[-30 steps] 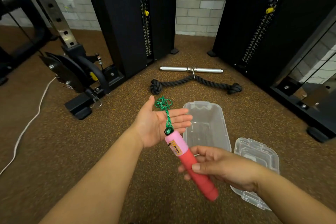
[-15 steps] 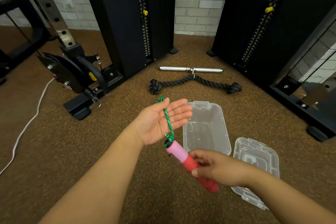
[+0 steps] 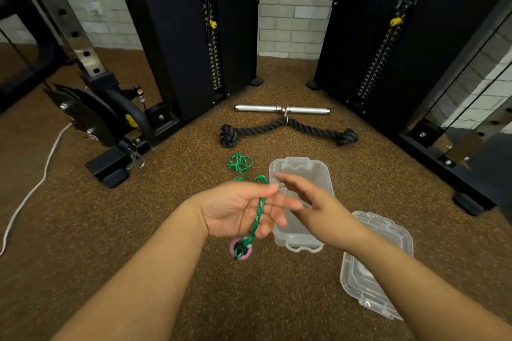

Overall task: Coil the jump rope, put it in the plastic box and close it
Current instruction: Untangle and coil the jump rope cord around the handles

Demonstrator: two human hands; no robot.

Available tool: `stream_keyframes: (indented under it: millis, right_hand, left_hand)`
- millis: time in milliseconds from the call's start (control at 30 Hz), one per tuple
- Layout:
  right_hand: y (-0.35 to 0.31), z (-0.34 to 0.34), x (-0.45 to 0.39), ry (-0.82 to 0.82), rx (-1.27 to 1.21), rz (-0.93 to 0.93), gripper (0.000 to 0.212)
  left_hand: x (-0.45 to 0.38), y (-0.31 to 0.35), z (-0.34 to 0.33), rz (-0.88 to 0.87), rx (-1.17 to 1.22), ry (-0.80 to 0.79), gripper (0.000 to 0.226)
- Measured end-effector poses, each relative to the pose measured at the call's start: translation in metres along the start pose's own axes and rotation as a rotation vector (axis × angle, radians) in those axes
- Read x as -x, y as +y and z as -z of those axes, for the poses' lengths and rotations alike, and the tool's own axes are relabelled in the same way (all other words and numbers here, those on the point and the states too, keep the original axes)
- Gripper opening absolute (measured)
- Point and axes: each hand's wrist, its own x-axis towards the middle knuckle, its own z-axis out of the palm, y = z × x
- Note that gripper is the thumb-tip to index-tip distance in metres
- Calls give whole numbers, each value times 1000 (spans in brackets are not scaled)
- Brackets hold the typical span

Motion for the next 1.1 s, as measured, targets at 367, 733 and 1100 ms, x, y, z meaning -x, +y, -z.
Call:
stream_keyframes:
  millis: [367,733,1100]
  right_hand:
    - [-1,6,-10,79,-113,5,15]
    - [3,-7,5,-87,682,155,30]
    - [-37,-25,15,-102,567,460,18]
  left_hand:
    - [7,2,9,-28,22,130,33]
    - [7,11,1,-319,361,381,46]
    - [0,2,-4,-190,-49,560,52]
